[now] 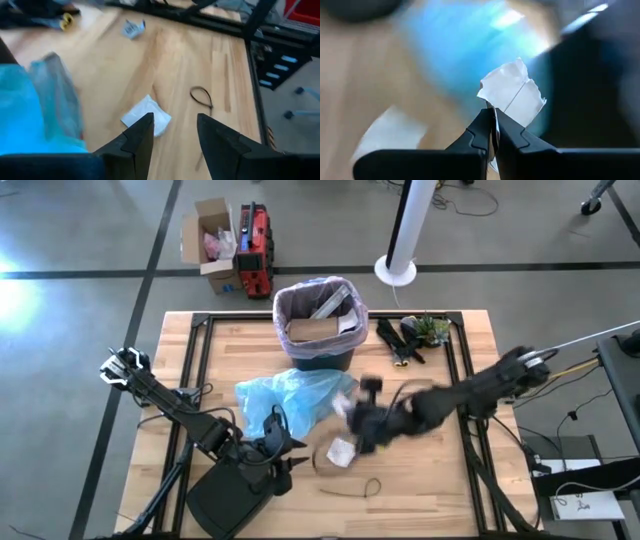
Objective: Place trash/remove bag and relplace
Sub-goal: Put the white paper into the trash bin
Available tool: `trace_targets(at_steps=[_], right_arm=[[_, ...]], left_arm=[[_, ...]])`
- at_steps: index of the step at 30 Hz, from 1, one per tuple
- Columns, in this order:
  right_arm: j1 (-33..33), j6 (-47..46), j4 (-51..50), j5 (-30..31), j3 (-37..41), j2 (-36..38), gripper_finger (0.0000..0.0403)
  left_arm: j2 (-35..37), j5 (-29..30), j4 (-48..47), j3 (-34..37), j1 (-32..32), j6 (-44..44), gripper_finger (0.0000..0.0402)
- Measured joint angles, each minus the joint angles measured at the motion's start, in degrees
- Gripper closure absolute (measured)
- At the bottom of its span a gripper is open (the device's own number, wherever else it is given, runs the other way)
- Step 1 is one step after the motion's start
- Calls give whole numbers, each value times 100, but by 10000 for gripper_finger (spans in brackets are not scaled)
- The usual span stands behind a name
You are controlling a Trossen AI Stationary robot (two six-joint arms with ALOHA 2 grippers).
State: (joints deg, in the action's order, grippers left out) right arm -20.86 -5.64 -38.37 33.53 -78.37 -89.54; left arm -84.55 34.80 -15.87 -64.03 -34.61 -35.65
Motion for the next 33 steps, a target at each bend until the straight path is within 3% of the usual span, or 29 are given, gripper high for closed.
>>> trace_targets(at_steps=[5,11,16,18,21,25,29,33], right_arm=[[1019,441,2060,250,-2,470,403],[2008,784,4445,193,-10,497,403],[2757,-150,4521,197,-9,490,397],[3018,-570,4488,-141,-9,490,381],[3302,-1045,4477,-633,-9,490,341],[3409,-1375,4454,-810,-9,491,268],[3219,-956,4444,-848,-7,638,207],[2629,-94,4469,-847,-7,934,179]], left_arm=[[0,384,283,0,28,333,259],[0,587,498,0,68,345,252],[0,655,496,0,67,96,256],[0,655,492,0,66,72,258],[0,659,496,0,66,62,262],[0,666,503,0,68,62,266],[0,672,531,7,68,62,267],[-6,736,613,172,69,62,262]])
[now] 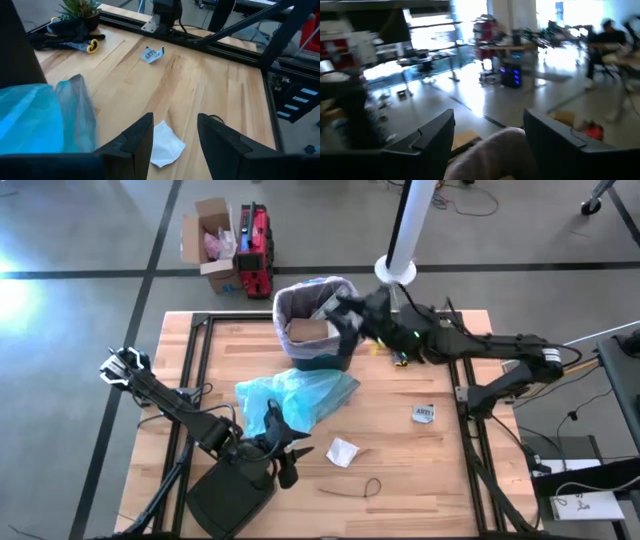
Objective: Place trash/remove bag and relplace
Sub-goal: Put the white paper into the trash bin
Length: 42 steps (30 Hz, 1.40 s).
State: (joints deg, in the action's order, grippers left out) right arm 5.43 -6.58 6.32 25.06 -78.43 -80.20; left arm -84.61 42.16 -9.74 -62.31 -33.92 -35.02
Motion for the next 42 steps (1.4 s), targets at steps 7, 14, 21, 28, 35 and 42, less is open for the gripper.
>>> trace_targets(at_steps=[7,14,21,28,35,42], right_arm=[[-1299,762,-352,259,0,591,181],[-2740,489,-1780,522,0,1127,197],[-4291,-856,-3156,976,0,1116,197],[-5714,-1972,-4014,2313,9,578,195],[-6405,-2891,-4020,3059,11,-7,199],[-6689,-3577,-4080,3051,13,-339,197]], left_arm=[[-513,-574,415,112,155,82,244],[-1903,-851,470,-730,387,567,216],[-3114,-1316,-813,-2083,774,-603,173],[-3931,-1179,-1672,-2889,845,-1340,122],[-4606,-510,-1580,-3011,806,-2450,92],[-4760,-449,-1619,-3014,809,-2437,136]])
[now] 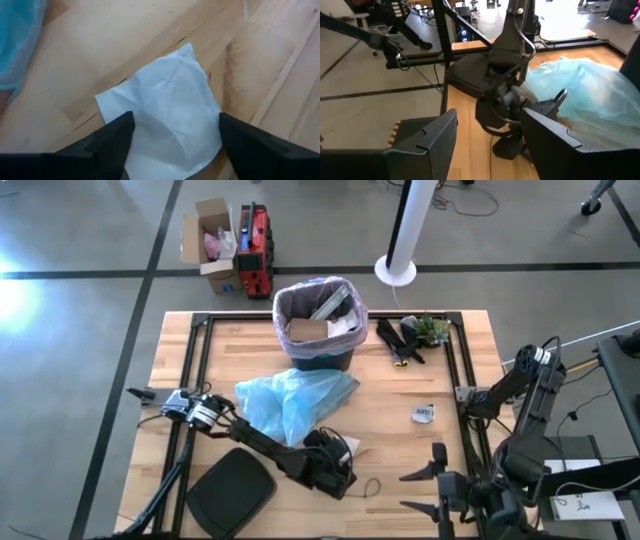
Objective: Place trash/remove bag and relplace
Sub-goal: Put the white paper into the trash bin
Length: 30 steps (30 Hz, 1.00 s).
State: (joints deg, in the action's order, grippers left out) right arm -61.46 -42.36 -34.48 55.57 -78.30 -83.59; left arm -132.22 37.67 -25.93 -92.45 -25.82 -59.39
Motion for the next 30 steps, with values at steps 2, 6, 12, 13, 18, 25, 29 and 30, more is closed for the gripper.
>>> trace_targets(at_steps=[2,6,12,13,18,25,29,30], right_arm=[[-25,-69,-122,-6,0,12,200],[-19,-129,-514,5,0,178,206],[-17,-123,-1299,201,0,627,215],[-17,-121,-1428,286,0,713,217],[-15,-117,-1999,739,0,1150,224],[-1,-117,-2330,1402,69,1373,228],[-1,-359,-2376,1652,191,1366,228],[-1,-473,-2375,1651,233,1361,228]], left_arm=[[-1,-9,-3,1,5,37,176],[-1,-194,-82,9,13,-6,289],[303,-285,-307,-53,6,34,385],[381,-232,-451,-123,4,99,384],[998,695,-923,-829,1,747,399],[1779,1381,-992,-1730,299,2654,400],[2317,1438,-1174,-2038,653,3387,400],[2441,1422,-1230,-2057,783,3505,400]])
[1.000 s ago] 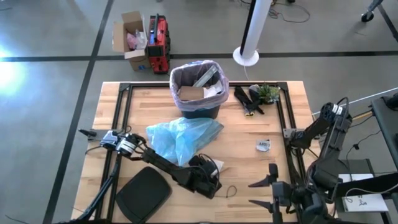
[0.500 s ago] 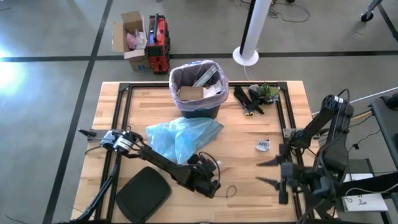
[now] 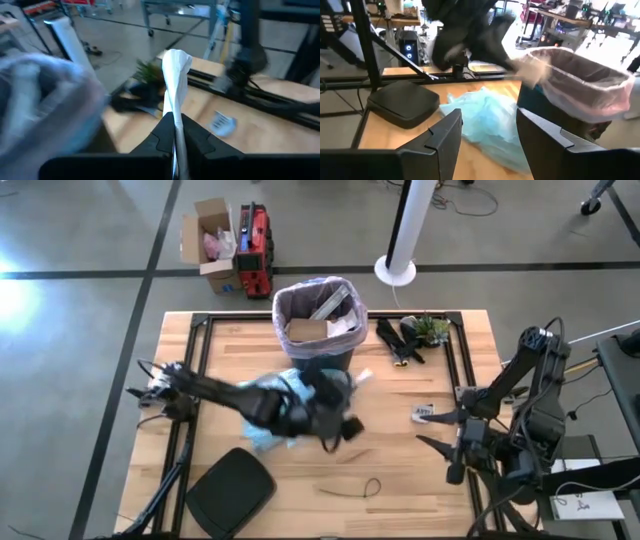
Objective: Place trash/remove bag and relplace
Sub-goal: Put the white paper into the trash bin
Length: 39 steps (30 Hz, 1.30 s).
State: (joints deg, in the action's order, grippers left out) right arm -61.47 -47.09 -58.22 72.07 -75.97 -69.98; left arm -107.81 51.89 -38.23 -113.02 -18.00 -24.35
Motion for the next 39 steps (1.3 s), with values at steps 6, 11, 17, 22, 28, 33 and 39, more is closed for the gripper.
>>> trace_targets(at_steps=[6,11,17,22,28,33,39], right_arm=[[84,-921,-2,-1,178,-175,230],[319,-1145,24,-2,179,-431,220],[791,-1155,43,7,143,-585,207],[1210,-1484,70,-77,143,-534,182],[1695,-1208,56,-919,141,-283,119],[2183,-1097,-229,-1742,139,-67,69],[2997,-828,-1161,-2690,137,80,54]], left_arm=[[739,-637,-215,65,932,536,398],[1017,-1144,-329,225,1757,631,393],[1126,-1714,-362,521,2479,733,392],[1108,-1999,-881,598,2859,652,352],[1369,-2005,-991,596,2905,919,245],[1752,-2001,-1038,596,2743,832,153],[2260,-2319,-1343,596,2335,720,77]])
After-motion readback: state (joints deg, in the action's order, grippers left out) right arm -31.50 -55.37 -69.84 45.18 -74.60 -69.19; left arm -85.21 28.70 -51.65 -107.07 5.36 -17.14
